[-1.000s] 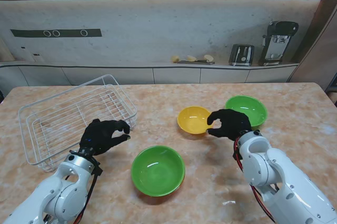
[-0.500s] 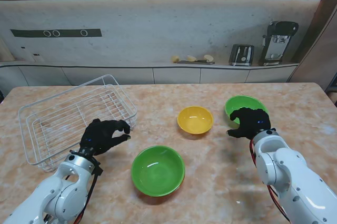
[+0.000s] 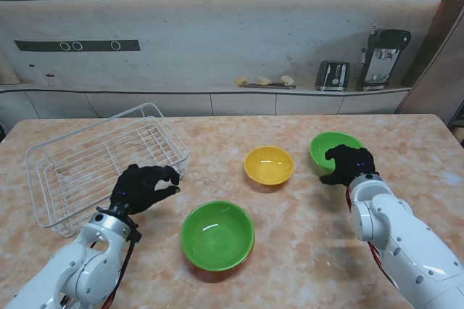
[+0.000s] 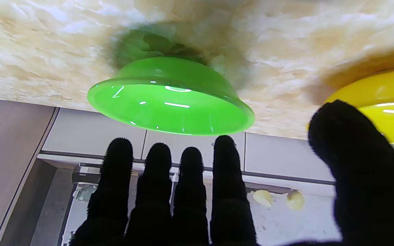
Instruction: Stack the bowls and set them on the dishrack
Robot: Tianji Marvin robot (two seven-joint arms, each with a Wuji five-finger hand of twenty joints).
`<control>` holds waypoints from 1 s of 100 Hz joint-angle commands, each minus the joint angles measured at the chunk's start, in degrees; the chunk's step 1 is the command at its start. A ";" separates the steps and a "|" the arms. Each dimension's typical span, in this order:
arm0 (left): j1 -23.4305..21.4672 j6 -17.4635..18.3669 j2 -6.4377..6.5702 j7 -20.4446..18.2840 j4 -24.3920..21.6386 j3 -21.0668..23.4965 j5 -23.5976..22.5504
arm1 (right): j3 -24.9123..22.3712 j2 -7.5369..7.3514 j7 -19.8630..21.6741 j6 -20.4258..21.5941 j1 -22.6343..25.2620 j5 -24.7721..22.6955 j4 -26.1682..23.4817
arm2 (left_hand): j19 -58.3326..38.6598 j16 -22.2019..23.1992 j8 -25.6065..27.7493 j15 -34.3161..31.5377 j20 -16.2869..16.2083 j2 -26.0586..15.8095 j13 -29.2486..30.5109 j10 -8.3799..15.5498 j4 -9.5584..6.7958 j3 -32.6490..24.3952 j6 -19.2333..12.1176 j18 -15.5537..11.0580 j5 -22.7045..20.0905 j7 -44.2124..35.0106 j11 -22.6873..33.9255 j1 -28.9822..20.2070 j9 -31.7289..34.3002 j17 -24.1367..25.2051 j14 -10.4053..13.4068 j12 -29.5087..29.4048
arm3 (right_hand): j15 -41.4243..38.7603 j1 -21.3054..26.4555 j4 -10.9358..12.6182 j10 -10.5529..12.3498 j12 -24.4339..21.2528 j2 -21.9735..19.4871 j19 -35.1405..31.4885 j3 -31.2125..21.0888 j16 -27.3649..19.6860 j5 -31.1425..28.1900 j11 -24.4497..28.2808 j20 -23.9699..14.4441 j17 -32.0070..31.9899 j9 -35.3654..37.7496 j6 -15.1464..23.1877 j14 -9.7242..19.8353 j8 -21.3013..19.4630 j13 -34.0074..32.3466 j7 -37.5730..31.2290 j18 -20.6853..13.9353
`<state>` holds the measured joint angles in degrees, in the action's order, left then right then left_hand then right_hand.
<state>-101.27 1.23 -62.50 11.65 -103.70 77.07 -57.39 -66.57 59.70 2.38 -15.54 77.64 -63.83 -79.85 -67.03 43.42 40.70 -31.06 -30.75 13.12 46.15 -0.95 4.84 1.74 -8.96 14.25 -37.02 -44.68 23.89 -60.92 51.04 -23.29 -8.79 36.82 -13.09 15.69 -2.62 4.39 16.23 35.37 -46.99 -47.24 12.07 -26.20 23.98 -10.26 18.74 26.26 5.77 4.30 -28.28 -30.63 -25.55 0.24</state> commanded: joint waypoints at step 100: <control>-0.19 -0.21 -0.07 -0.72 -0.46 -0.03 -0.08 | 15.53 2.65 -12.42 -1.68 -14.00 11.10 23.25 | 0.55 -0.49 -0.32 0.06 -0.47 -2.26 -0.27 -0.16 0.51 0.74 -0.93 1.25 -1.47 0.69 -0.53 -0.39 0.90 0.85 -0.84 -0.64 | -16.87 14.96 -6.37 7.00 5.20 12.99 -16.81 -24.94 6.36 -15.03 12.28 -2.41 19.00 22.51 14.83 3.59 2.90 -21.86 -24.03 -0.56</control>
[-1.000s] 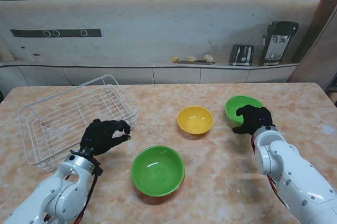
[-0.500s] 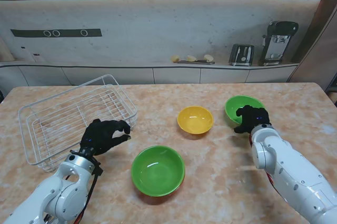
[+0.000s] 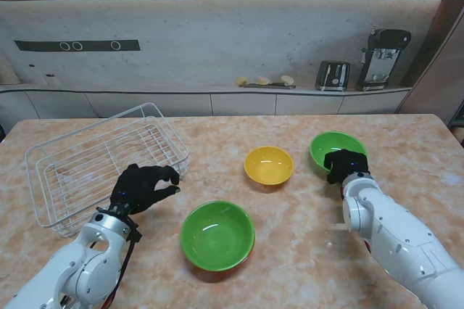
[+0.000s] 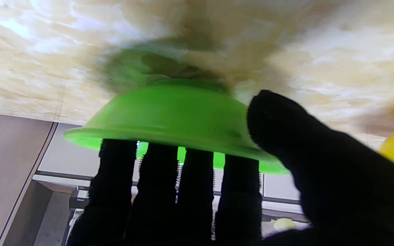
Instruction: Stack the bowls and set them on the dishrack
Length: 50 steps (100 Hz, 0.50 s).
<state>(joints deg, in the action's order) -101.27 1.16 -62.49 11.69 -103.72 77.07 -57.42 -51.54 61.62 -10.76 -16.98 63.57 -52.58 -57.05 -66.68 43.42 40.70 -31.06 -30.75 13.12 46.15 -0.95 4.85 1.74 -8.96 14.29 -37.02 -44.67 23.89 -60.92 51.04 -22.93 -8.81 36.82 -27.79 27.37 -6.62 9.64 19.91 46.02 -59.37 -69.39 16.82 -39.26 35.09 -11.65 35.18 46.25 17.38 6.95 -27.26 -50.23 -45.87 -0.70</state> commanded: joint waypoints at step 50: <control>-0.18 -0.15 -0.07 -0.76 -0.44 -0.04 -0.05 | 0.22 1.89 -5.82 0.00 0.14 0.86 2.14 | 0.21 -0.49 -0.35 0.07 -0.47 -2.34 -0.30 0.00 0.53 0.76 -0.98 1.26 -1.46 0.73 -0.55 -0.30 0.88 0.52 -0.78 -0.64 | -24.50 21.80 -1.78 6.08 14.22 -4.08 -23.47 -4.95 11.20 -19.44 10.19 3.30 9.78 16.39 9.74 1.54 -11.40 -10.84 -11.94 2.78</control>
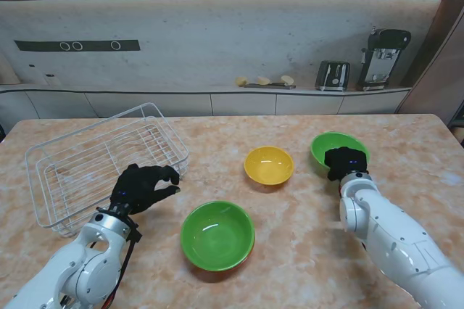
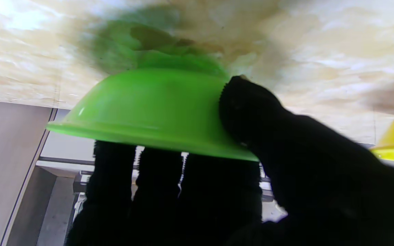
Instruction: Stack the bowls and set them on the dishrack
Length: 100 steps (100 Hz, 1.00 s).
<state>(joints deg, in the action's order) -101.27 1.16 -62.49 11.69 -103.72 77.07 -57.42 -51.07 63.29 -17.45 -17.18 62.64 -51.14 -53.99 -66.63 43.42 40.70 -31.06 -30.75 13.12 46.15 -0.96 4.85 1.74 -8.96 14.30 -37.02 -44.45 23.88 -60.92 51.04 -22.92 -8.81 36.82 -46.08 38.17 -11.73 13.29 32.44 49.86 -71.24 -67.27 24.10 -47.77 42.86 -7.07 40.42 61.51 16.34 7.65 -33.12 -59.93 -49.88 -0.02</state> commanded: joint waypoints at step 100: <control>-0.55 -0.12 -0.07 -0.66 -0.78 0.23 -0.26 | -16.17 -1.19 -3.76 5.70 15.18 -13.46 -23.86 | 0.15 -0.48 -0.32 0.05 -0.48 -2.27 -0.24 -0.13 0.51 0.73 -0.91 1.25 -1.51 0.46 -0.51 -0.39 0.96 0.51 -0.77 -0.63 | -17.50 12.32 5.77 6.15 14.94 -10.49 -15.49 -11.74 13.45 -16.05 8.27 -10.62 4.81 1.60 15.00 3.24 -16.97 -0.39 -16.43 2.50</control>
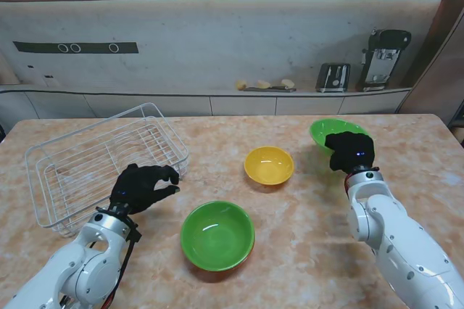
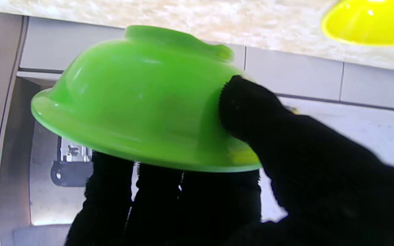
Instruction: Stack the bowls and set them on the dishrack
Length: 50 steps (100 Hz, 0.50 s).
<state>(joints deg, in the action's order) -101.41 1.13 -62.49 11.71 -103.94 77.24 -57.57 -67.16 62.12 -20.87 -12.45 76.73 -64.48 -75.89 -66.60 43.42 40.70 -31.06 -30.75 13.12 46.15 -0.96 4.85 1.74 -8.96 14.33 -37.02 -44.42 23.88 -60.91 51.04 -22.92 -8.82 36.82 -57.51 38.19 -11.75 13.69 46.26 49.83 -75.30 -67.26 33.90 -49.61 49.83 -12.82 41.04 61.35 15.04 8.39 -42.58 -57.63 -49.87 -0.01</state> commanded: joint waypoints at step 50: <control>-0.52 -0.04 -0.09 -0.42 -0.60 0.09 -0.23 | -4.01 -0.12 -2.71 11.21 8.58 -2.43 -13.86 | 0.14 -0.49 -0.33 0.09 -0.47 -2.33 -0.31 -0.09 0.52 0.74 -0.94 1.21 -1.44 0.47 -0.52 -0.34 0.93 0.51 -0.84 -0.63 | -3.57 10.92 4.54 7.72 -0.22 -6.01 -10.09 -15.02 4.78 -18.07 -0.86 -4.33 6.26 5.74 18.46 4.00 -7.70 -5.87 -14.92 1.63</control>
<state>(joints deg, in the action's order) -101.49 1.15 -62.49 11.85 -104.01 77.26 -57.68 -71.47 61.67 -23.65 -2.11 84.31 -66.73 -88.28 -66.60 43.42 40.70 -31.06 -30.75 13.12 46.15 -0.96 4.84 1.74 -8.96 14.33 -37.02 -44.41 23.88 -60.91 51.04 -22.92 -8.82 36.82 -57.25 37.86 -11.76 13.48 46.27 52.05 -75.31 -67.27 34.50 -51.35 49.20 -12.84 43.64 63.58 15.01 8.97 -42.79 -59.62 -49.87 -0.01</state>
